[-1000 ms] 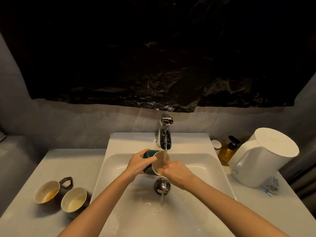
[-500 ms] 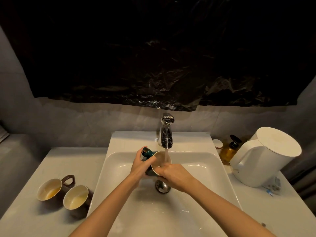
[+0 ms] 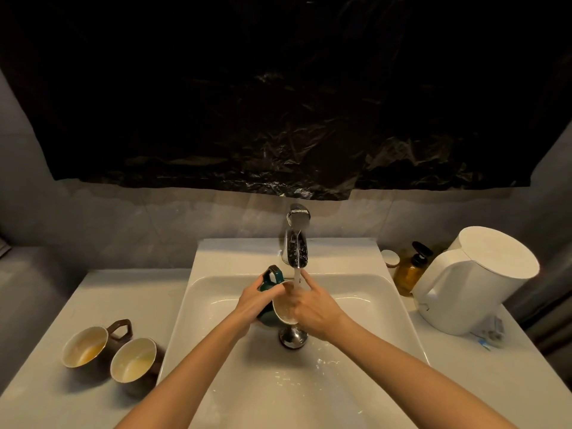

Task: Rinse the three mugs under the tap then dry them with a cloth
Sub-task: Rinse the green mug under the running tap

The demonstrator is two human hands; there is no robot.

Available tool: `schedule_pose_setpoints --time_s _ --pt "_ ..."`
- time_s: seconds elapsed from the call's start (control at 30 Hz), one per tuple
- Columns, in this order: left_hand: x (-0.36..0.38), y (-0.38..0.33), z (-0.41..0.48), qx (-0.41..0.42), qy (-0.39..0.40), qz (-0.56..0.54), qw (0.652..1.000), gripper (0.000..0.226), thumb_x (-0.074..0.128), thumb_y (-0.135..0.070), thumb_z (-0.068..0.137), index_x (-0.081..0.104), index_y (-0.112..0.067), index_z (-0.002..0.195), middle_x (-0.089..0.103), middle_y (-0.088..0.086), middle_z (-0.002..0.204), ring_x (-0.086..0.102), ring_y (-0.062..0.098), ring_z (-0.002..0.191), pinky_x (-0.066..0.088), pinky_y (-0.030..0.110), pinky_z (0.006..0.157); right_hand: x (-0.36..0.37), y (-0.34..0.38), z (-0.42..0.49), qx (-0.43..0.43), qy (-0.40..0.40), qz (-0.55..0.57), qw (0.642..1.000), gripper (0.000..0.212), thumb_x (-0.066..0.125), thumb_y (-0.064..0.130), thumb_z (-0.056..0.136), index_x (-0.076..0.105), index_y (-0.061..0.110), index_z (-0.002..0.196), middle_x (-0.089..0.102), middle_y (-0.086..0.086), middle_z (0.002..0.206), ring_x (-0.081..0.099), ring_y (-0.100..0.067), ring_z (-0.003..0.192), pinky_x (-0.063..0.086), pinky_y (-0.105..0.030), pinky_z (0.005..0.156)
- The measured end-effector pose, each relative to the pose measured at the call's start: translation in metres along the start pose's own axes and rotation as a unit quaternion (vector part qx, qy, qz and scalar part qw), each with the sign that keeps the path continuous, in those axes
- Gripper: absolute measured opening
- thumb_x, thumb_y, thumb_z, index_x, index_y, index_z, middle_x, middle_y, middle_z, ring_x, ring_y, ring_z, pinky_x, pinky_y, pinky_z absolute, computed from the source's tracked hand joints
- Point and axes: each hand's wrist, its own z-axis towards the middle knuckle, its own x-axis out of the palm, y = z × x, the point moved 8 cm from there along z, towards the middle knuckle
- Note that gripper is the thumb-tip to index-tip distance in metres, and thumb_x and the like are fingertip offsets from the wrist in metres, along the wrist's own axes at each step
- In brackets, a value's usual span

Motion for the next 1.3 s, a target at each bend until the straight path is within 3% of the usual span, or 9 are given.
schedule_pose_setpoints --time_s 0.1,0.17,0.27,0.37,0.53,0.7,0.97,1.13,1.3 --pt "0.002 0.001 0.0 0.007 0.002 -0.042 0.999 0.04 0.066 -0.03 0.086 0.049 -0.045 0.119 0.056 -0.007 0.11 0.053 0.018 0.108 0.05 0.038 0.093 -0.018 0.001 0.0 0.05 -0.051 -0.005 0.997 0.05 0.08 0.018 0.069 0.066 0.013 0.117 0.068 -0.015 0.109 0.06 -0.036 0.11 0.053 -0.04 0.083" --pt "0.002 0.006 -0.001 0.012 -0.006 -0.064 0.998 0.047 0.062 -0.027 0.089 0.045 -0.041 0.13 0.051 -0.007 0.115 0.05 0.018 0.109 0.05 0.04 0.092 -0.014 0.008 -0.002 0.031 -0.048 0.059 0.997 0.051 0.073 0.004 0.074 0.06 0.012 0.123 0.068 -0.013 0.101 0.064 -0.035 0.097 0.047 -0.033 0.061" --pt "0.001 0.013 -0.002 0.003 -0.014 -0.065 0.998 0.031 0.063 -0.031 0.088 0.054 -0.041 0.116 0.058 -0.007 0.109 0.055 0.01 0.098 0.052 0.043 0.091 -0.001 0.007 -0.004 -0.012 -0.022 0.096 0.995 0.048 0.064 0.002 0.082 0.058 0.018 0.128 0.057 -0.007 0.131 0.041 -0.035 0.131 0.046 -0.046 0.094" --pt "0.003 0.01 -0.003 -0.008 0.006 -0.032 0.999 0.024 0.063 -0.036 0.087 0.06 -0.039 0.111 0.062 -0.004 0.11 0.055 0.009 0.097 0.05 0.038 0.091 0.012 0.001 0.003 -0.002 0.037 0.025 0.999 0.054 0.063 0.022 0.087 0.048 0.021 0.138 0.031 -0.007 0.154 0.01 -0.031 0.147 0.013 -0.062 0.114" --pt "0.002 0.005 -0.002 -0.018 -0.002 -0.02 1.0 0.032 0.062 -0.035 0.087 0.061 -0.032 0.118 0.061 0.0 0.112 0.055 0.016 0.1 0.05 0.033 0.086 0.002 0.01 0.004 0.039 0.033 0.06 0.997 0.035 0.07 0.016 0.083 0.063 0.011 0.118 0.068 -0.013 0.112 0.061 -0.034 0.106 0.046 -0.042 0.091" --pt "-0.003 0.01 -0.007 -0.03 -0.031 -0.046 0.998 0.005 0.061 -0.032 0.088 0.065 -0.034 0.089 0.064 0.0 0.094 0.055 0.011 0.082 0.044 0.025 0.065 0.006 0.003 -0.011 0.087 0.025 0.273 0.958 0.021 0.053 0.007 0.088 0.066 0.014 0.103 0.067 -0.011 0.102 0.059 -0.032 0.089 0.042 -0.035 0.067" --pt "0.004 0.0 -0.008 -0.027 0.036 0.034 0.998 0.013 0.062 -0.035 0.087 0.062 -0.031 0.1 0.059 -0.01 0.09 0.051 0.004 0.08 0.04 0.022 0.061 0.003 0.009 0.003 -0.012 0.023 0.006 1.0 0.031 0.072 0.016 0.078 0.072 0.013 0.109 0.071 -0.008 0.11 0.045 -0.028 0.132 0.025 -0.056 0.113" --pt "-0.002 0.002 -0.008 -0.042 0.009 -0.001 0.999 0.012 0.061 -0.034 0.088 0.066 -0.029 0.097 0.06 -0.005 0.092 0.053 0.01 0.083 0.046 0.026 0.068 -0.001 0.009 -0.006 0.03 0.099 0.094 0.99 0.026 0.055 -0.007 0.086 0.062 0.003 0.109 0.067 -0.017 0.1 0.063 -0.036 0.091 0.039 -0.036 0.066" --pt "-0.004 0.01 -0.006 -0.04 0.053 -0.031 0.997 0.032 0.063 -0.05 0.083 0.066 -0.032 0.109 0.064 0.001 0.111 0.059 0.018 0.104 0.053 0.038 0.091 -0.004 0.007 -0.007 0.063 0.025 0.297 0.952 0.052 0.06 0.005 0.087 0.045 0.018 0.135 0.062 -0.01 0.116 0.061 -0.032 0.096 0.047 -0.036 0.072"
